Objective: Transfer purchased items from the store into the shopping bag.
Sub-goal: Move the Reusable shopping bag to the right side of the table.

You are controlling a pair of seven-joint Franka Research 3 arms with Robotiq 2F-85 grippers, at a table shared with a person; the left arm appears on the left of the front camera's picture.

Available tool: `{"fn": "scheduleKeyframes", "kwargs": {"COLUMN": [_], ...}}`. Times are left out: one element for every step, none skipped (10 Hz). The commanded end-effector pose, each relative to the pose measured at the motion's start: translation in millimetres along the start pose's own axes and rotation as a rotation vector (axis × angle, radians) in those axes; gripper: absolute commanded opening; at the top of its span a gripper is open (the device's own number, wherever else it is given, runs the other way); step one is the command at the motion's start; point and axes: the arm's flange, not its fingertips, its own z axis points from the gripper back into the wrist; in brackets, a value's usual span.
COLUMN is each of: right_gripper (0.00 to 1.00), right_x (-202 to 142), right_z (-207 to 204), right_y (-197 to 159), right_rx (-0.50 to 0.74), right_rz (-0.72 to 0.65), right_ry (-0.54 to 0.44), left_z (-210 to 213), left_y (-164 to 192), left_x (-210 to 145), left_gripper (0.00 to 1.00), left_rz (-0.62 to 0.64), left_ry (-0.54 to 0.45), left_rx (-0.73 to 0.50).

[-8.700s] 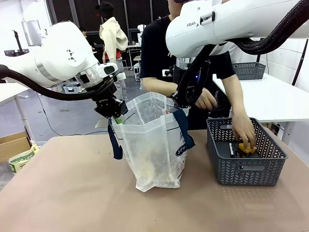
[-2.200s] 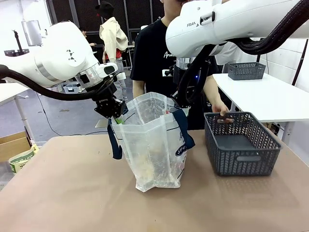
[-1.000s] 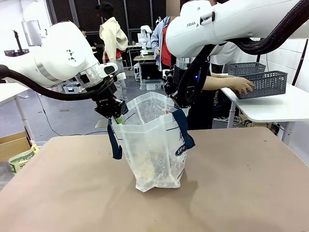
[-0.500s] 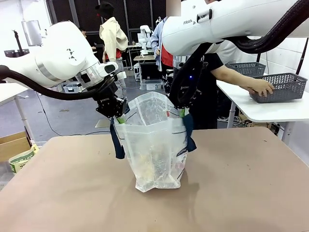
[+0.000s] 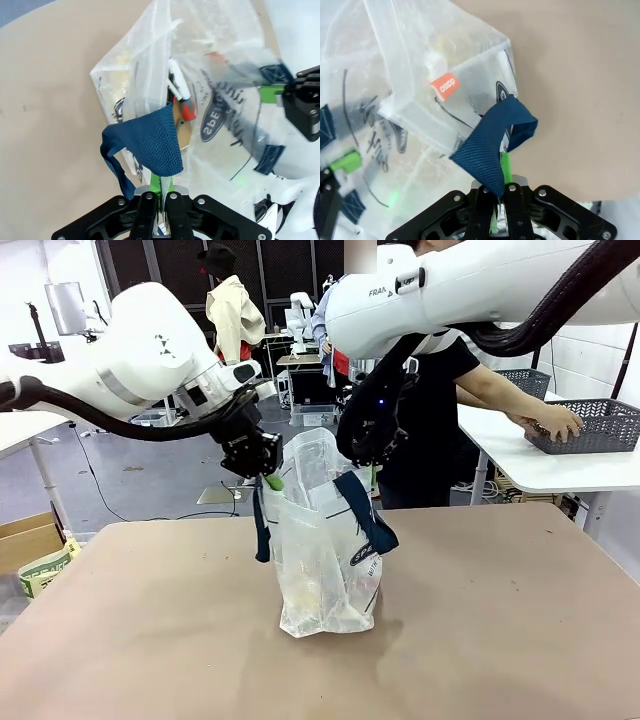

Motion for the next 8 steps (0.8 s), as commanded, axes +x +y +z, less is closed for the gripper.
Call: {"fn": "scheduleKeyframes", "kwargs": {"right_gripper": [0.0, 0.0, 0.0, 0.0, 0.0, 0.0, 0.0, 0.0], "right_x": [9.0, 12.2, 12.0, 8.6, 8.6, 8.6, 9.8, 10.0], "right_z": [-5.3, -7.0, -6.8, -3.3, -3.3, -3.3, -3.8, -0.2], "right_y": [6.9, 5.1, 4.2, 4.5, 4.5, 4.5, 5.0, 4.8], "right_rx": [0.034, 0.044, 0.056, 0.022, 0.022, 0.022, 0.029, 0.054], "right_rz": [-0.043, -0.058, -0.049, -0.021, -0.021, -0.021, -0.023, -0.056], "right_ry": [-0.014, -0.03, -0.029, -0.009, -0.009, -0.009, -0.012, -0.028], "left_z": [-11.5, -17.9, -17.8, -13.3, -13.3, -13.3, -17.4, -14.7], "left_y": [-7.5, -7.0, -5.7, -7.4, -7.4, -7.4, -8.1, -11.7], "left_x": [16.3, 20.6, 17.9, 11.8, 11.8, 11.8, 16.0, 14.1], "left_gripper": [0.0, 0.0, 0.0, 0.0, 0.0, 0.0, 0.0, 0.0], "left_rz": [0.01, 0.013, 0.004, 0.001, 0.001, 0.001, 0.005, -0.098], "left_ry": [-0.003, 0.01, 0.021, 0.009, 0.009, 0.009, 0.013, 0.005], "left_rx": [-0.048, -0.071, -0.085, -0.031, -0.031, -0.031, -0.046, -0.086]}}
